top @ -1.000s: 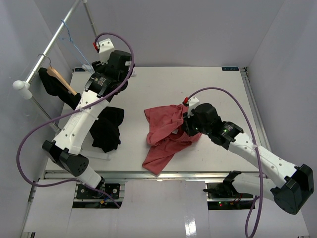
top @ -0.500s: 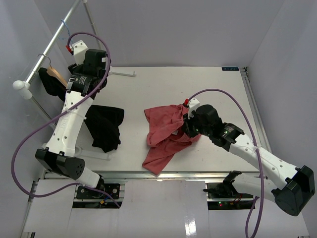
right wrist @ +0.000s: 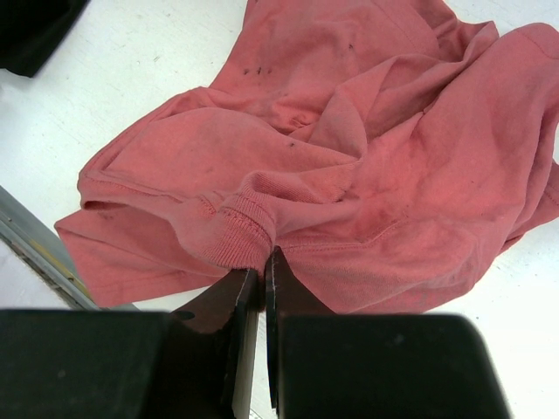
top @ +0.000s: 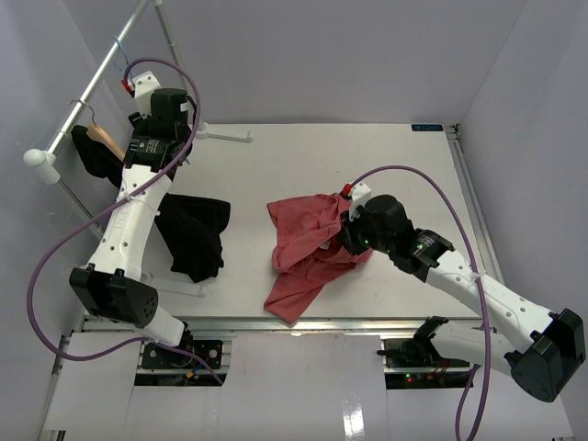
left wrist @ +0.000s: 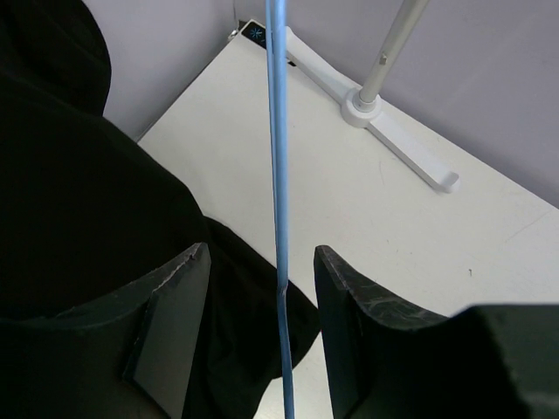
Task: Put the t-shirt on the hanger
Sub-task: Pick up the hanger from the clothesline.
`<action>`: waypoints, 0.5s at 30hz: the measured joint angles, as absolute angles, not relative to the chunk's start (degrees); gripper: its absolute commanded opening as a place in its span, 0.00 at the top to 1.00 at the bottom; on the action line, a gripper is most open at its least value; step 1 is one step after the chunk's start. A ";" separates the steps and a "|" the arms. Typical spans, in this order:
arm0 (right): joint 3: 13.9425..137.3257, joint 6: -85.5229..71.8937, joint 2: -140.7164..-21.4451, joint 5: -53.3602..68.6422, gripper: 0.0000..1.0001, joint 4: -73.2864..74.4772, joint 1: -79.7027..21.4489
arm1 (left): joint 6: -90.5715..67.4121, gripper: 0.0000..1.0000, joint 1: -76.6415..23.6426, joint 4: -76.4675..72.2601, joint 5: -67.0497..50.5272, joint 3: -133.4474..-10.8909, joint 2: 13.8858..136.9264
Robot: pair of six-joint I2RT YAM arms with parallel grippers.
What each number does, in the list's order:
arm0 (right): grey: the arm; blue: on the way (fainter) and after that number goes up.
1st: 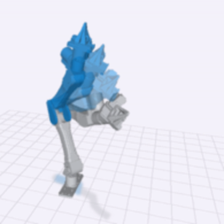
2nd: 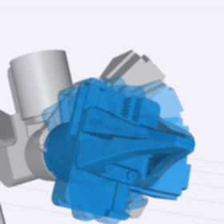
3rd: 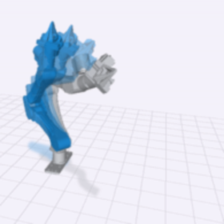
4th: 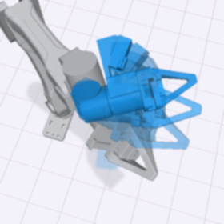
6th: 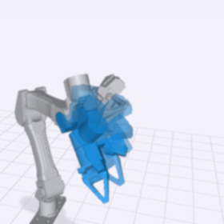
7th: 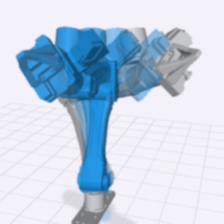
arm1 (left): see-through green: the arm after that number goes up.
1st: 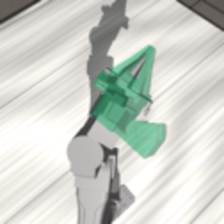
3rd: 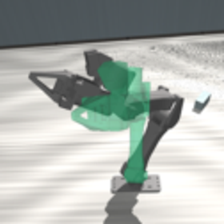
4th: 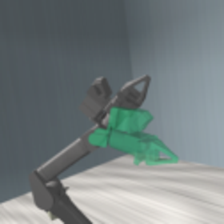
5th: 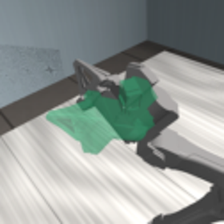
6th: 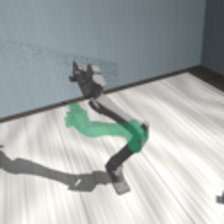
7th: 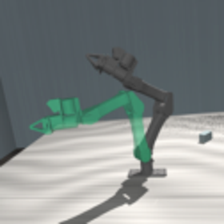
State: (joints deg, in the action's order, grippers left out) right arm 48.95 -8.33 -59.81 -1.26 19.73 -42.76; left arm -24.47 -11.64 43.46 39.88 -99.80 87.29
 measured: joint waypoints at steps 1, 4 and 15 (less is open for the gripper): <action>48.95 -8.30 -59.81 -1.26 0.92 19.65 -42.76 | -23.99 0.42 -11.59 43.13 39.83 -100.33 87.91; 48.95 -8.20 -59.81 -1.26 0.92 19.49 -42.76 | -22.87 0.50 -11.41 42.39 39.73 -101.72 89.75; 48.88 -7.78 -59.45 -1.12 0.92 19.46 -42.76 | -20.94 0.99 -11.03 41.74 39.17 -102.60 91.55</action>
State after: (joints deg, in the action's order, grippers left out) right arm 48.88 -7.78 -59.45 -1.12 19.46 -42.76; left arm -20.94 -11.03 41.74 39.17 -102.60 91.55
